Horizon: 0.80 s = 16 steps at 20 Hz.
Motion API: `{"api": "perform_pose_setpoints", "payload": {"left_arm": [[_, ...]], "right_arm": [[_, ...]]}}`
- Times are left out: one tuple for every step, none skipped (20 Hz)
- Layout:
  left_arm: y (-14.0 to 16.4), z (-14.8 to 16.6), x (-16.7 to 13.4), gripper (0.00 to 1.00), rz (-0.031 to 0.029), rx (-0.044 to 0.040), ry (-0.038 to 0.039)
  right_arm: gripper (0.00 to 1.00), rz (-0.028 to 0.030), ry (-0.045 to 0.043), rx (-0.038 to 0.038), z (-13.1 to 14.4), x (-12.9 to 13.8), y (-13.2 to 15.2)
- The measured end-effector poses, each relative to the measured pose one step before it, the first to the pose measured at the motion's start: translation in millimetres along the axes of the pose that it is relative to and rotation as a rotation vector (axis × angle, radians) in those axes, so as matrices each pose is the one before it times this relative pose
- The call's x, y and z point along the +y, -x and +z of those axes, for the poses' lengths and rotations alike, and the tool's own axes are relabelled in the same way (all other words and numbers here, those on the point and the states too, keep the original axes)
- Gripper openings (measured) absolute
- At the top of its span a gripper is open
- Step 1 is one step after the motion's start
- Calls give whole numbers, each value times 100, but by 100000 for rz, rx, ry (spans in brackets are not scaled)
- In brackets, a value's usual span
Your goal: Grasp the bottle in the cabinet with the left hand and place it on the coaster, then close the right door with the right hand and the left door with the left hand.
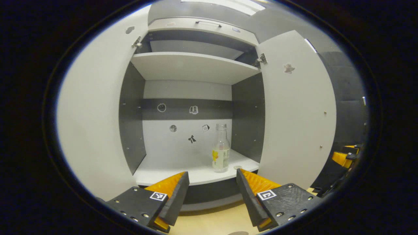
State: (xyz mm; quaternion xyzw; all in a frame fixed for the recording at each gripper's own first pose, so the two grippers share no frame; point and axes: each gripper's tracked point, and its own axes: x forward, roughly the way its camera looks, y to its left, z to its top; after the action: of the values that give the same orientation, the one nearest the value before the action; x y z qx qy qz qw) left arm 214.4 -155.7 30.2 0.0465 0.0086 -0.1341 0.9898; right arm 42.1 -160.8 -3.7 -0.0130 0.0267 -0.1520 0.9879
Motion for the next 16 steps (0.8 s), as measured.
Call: {"api": "perform_pose_setpoints", "payload": {"left_arm": [[-1452,445,-116,84,-262,-310,-273],[-1263,588,-201,92,-389,-466,-363],[-915,175,-133,84,-449,-484,-165],[-1189,476,-215,84,-580,-371,47],[-999,276,-135,84,-741,-540,218],[-1063,305,-123,84,-495,-413,52],[-1168,335,-20,91,-71,-442,-348],[-1062,354,-5,84,117,-482,-799],[-1053,270,-102,84,-49,-545,-945],[-963,450,-57,84,-101,-691,-965],[-951,159,-97,84,-241,-626,-971],[-1006,99,-40,84,-160,-256,-826],[-917,40,-103,84,-411,-433,-664],[-901,34,-151,84,-435,-293,-455],[-624,-128,-132,84,-772,-334,-441],[-793,-37,-171,84,-654,-485,-732]], "right_arm": [[96,-1129,-175,381,-118,-531,-317],[96,-1104,-275,106,-203,-624,-440],[96,-1390,-241,53,-69,-559,-369],[99,-1229,-397,428,-190,-583,-516],[99,-958,-637,393,-118,-474,-305],[96,-1094,-681,87,-40,-416,-419],[99,-1124,-595,-119,113,-518,-313],[96,-1101,-507,-224,-63,-493,-367],[96,-1122,-343,-104,12,-450,-375],[96,-1032,-234,-111,-73,-471,-300],[96,-1308,-262,162,-41,-411,-294],[96,-1118,-544,424,-227,-425,-323],[96,-1026,-715,312,-112,-347,-233],[96,-1133,-662,114,-250,-447,-130],[96,-1160,-556,158,-211,-453,-196],[96,-1108,-466,316,-59,-456,-13]]}}
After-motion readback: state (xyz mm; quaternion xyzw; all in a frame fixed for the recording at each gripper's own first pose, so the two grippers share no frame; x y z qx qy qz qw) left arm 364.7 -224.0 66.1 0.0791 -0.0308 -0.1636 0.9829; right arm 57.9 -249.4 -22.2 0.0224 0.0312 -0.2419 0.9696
